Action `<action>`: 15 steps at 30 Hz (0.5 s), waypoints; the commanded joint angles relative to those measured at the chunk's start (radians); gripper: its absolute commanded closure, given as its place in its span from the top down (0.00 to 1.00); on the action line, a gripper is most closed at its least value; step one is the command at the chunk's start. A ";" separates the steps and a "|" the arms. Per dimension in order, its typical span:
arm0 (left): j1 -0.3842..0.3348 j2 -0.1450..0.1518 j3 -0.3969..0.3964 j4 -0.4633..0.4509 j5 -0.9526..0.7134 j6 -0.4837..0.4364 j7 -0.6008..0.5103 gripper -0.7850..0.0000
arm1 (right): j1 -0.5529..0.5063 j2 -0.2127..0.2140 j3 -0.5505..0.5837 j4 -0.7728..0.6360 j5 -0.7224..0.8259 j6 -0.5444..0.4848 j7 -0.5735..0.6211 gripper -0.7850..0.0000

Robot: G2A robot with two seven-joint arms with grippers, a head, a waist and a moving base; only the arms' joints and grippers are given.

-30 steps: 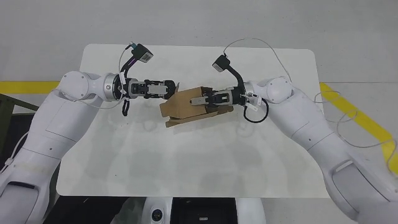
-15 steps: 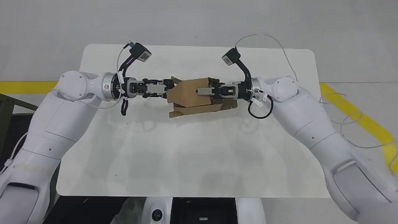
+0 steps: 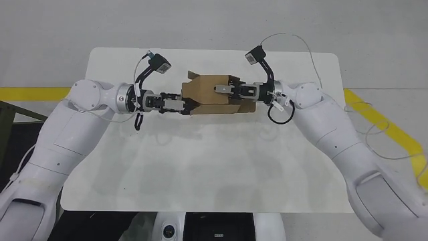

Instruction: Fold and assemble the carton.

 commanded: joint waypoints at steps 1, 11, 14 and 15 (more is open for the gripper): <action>0.006 0.000 0.000 -0.010 0.001 0.003 -0.003 1.00 | 0.002 -0.004 0.005 0.012 -0.007 -0.009 -0.010 0.00; 0.020 -0.002 -0.003 -0.033 0.009 0.010 -0.010 1.00 | 0.011 -0.027 0.023 0.001 -0.024 -0.023 -0.035 0.00; 0.021 -0.003 -0.005 -0.035 0.009 0.010 -0.010 1.00 | 0.014 -0.034 0.028 -0.006 -0.028 -0.024 -0.039 0.00; 0.021 -0.003 -0.006 -0.035 0.008 0.011 -0.011 1.00 | 0.014 -0.036 0.028 -0.008 -0.031 -0.023 -0.040 0.00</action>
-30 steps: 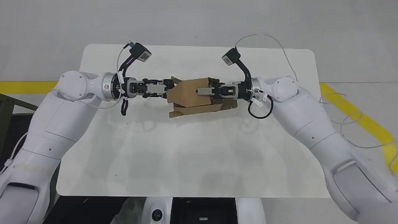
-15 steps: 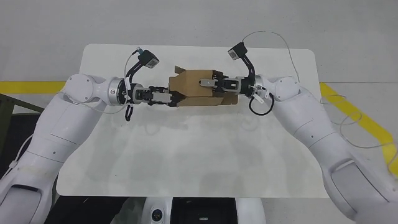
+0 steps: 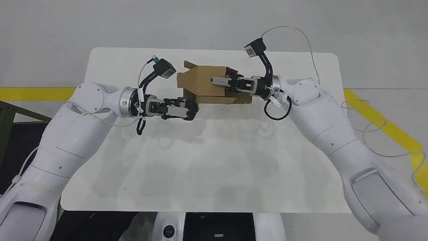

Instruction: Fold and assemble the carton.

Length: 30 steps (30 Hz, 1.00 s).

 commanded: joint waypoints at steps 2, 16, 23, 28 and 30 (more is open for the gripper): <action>0.000 -0.001 -0.003 -0.002 -0.002 0.002 -0.001 1.00 | -0.001 -0.006 0.001 0.000 -0.007 0.002 -0.002 0.00; -0.010 0.006 -0.049 0.054 0.050 -0.032 0.032 1.00 | -0.025 0.003 0.062 0.031 -0.045 0.010 0.025 0.00; -0.033 0.014 -0.066 0.118 0.205 -0.122 0.122 1.00 | -0.061 0.032 0.118 -0.028 -0.067 0.036 0.052 0.00; -0.048 0.014 -0.050 0.185 0.305 -0.181 0.181 1.00 | -0.096 0.045 0.146 -0.097 -0.035 0.056 0.071 0.00; -0.059 0.012 -0.041 0.210 0.326 -0.192 0.192 1.00 | -0.105 0.048 0.155 -0.115 -0.029 0.057 0.072 0.00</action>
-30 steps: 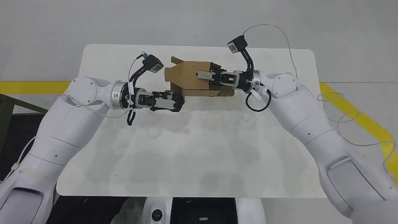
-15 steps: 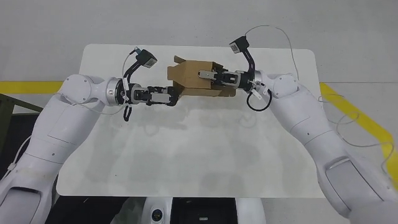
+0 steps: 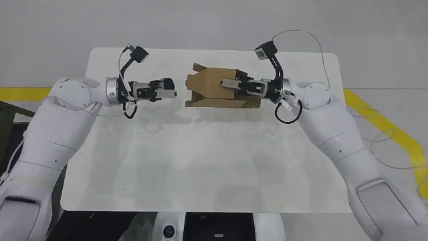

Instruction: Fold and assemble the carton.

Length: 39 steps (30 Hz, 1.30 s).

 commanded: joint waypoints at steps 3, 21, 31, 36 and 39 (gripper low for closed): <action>-0.019 -0.005 0.020 0.045 0.044 -0.023 0.023 1.00 | -0.014 0.005 0.017 -0.029 0.009 0.002 0.002 0.00; -0.054 -0.025 0.109 0.060 0.081 -0.049 0.049 1.00 | -0.032 -0.014 0.010 -0.083 0.053 0.009 0.009 0.00; -0.057 -0.019 0.125 0.042 0.042 -0.044 0.044 1.00 | -0.019 -0.030 -0.013 -0.067 0.048 0.011 0.011 0.00; -0.059 -0.014 0.128 0.038 0.023 -0.040 0.040 1.00 | -0.015 -0.037 -0.023 -0.064 0.048 0.013 0.013 0.00; -0.060 -0.012 0.131 0.037 0.017 -0.040 0.040 1.00 | -0.013 -0.040 -0.026 -0.067 0.049 0.014 0.014 0.00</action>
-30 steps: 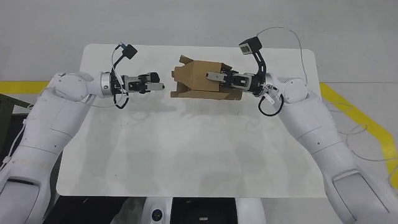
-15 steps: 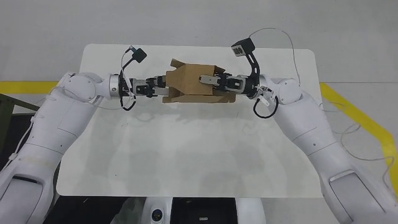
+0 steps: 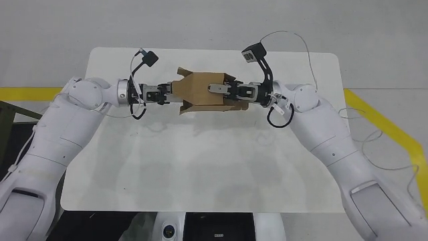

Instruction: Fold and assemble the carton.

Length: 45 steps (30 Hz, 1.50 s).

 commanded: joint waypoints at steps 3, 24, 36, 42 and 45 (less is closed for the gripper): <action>-0.002 0.002 0.005 0.000 -0.007 0.000 0.000 1.00 | 0.001 -0.003 -0.007 -0.011 0.003 0.009 0.009 0.00; -0.015 0.005 0.027 0.019 -0.040 0.001 -0.001 1.00 | 0.011 -0.003 -0.039 -0.044 0.003 0.034 0.034 0.00; -0.017 0.013 0.018 0.044 -0.028 -0.017 0.017 1.00 | 0.008 0.001 -0.017 -0.011 0.020 0.001 0.001 0.00; -0.007 0.010 0.027 0.034 0.004 -0.024 0.024 1.00 | 0.001 0.004 0.007 0.008 0.023 -0.022 -0.022 0.00; 0.007 0.010 0.039 0.007 0.025 -0.025 0.025 1.00 | -0.002 0.004 0.017 0.020 0.023 -0.034 -0.034 0.00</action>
